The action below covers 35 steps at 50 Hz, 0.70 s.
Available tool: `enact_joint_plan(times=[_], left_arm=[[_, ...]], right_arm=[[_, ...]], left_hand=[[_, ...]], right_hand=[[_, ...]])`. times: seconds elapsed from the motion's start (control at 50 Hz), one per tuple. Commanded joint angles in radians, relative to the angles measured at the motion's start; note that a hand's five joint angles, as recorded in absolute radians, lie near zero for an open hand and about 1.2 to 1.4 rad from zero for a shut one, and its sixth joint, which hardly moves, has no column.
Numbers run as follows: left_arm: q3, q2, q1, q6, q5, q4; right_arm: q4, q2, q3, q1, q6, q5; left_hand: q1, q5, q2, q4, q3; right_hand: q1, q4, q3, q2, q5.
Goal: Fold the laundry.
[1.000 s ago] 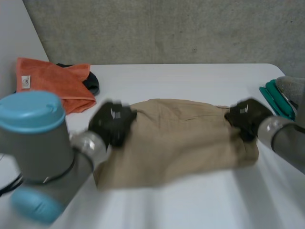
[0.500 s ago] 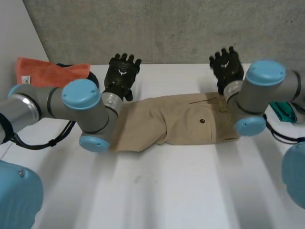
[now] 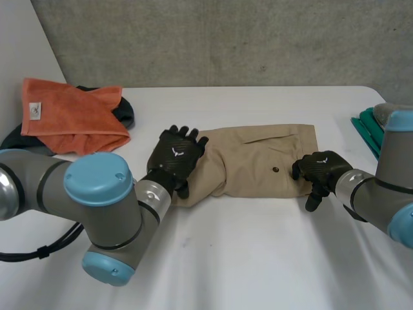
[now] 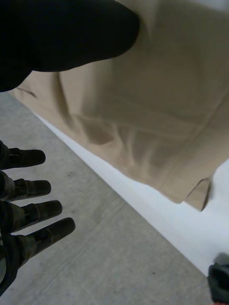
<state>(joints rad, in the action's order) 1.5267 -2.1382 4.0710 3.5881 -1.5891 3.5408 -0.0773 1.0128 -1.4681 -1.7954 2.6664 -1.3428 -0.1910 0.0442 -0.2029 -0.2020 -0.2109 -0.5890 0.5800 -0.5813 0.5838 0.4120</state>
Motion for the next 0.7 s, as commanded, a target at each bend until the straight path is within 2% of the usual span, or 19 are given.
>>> enact_joint_plan(times=[0.02, 0.1, 0.28, 0.32, 0.36, 0.38, 0.48, 0.52, 0.58, 0.7], left_arm=[[-0.022, -0.034, 0.057, -0.002, -0.002, -0.002], [-0.014, -0.023, 0.055, -0.003, -0.003, -0.002], [0.009, 0.017, 0.055, -0.008, -0.002, 0.001], [0.012, 0.018, 0.055, -0.008, -0.002, 0.001], [0.015, 0.020, 0.057, -0.009, -0.002, 0.001], [0.023, 0.023, 0.057, -0.009, -0.003, 0.001], [0.047, 0.066, 0.055, -0.011, -0.011, 0.001], [0.062, 0.095, 0.055, -0.011, -0.012, 0.003], [0.078, 0.127, 0.057, -0.012, -0.012, 0.003], [0.115, 0.193, 0.060, -0.014, -0.011, 0.006]], right_arm=[[0.175, -0.063, 0.018, 0.008, -0.008, 0.004], [0.235, -0.094, 0.040, 0.001, -0.008, 0.001], [0.258, -0.192, 0.124, -0.004, -0.013, -0.001], [0.258, -0.218, 0.141, -0.004, -0.020, -0.003], [0.260, -0.240, 0.163, -0.004, -0.034, -0.009], [0.261, -0.241, 0.166, -0.001, -0.037, -0.018], [0.278, -0.191, 0.131, 0.022, -0.056, -0.146], [0.277, -0.143, 0.104, 0.033, -0.071, -0.160], [0.263, -0.028, 0.061, 0.085, -0.163, -0.150], [0.238, 0.033, 0.049, 0.103, -0.440, -0.156]], left_hand=[[-0.011, -0.017, 0.001, 0.000, 0.009], [-0.005, -0.023, 0.007, 0.006, 0.015], [0.001, -0.029, 0.013, 0.012, 0.021], [0.001, -0.029, 0.013, 0.012, 0.021], [0.001, -0.029, 0.013, 0.012, 0.021], [0.001, -0.029, 0.013, 0.012, 0.021], [0.007, -0.035, 0.019, 0.018, 0.027], [0.013, -0.040, 0.025, 0.024, 0.033], [0.016, -0.043, 0.027, 0.027, 0.036], [0.016, -0.043, 0.028, 0.027, 0.036]], right_hand=[[-0.019, 0.028, -0.026, 0.024, 0.021], [-0.016, 0.025, -0.023, 0.021, 0.018], [-0.083, 0.092, -0.091, 0.088, 0.086], [-0.179, 0.188, -0.187, 0.185, 0.182], [-0.712, 0.721, -0.720, 0.717, 0.715], [-0.806, 0.815, -0.814, 0.812, 0.809], [-0.807, 0.816, -0.815, 0.812, 0.810], [-0.807, 0.816, -0.815, 0.812, 0.810], [-0.807, 0.816, -0.815, 0.812, 0.810], [-0.807, 0.816, -0.815, 0.812, 0.810]])
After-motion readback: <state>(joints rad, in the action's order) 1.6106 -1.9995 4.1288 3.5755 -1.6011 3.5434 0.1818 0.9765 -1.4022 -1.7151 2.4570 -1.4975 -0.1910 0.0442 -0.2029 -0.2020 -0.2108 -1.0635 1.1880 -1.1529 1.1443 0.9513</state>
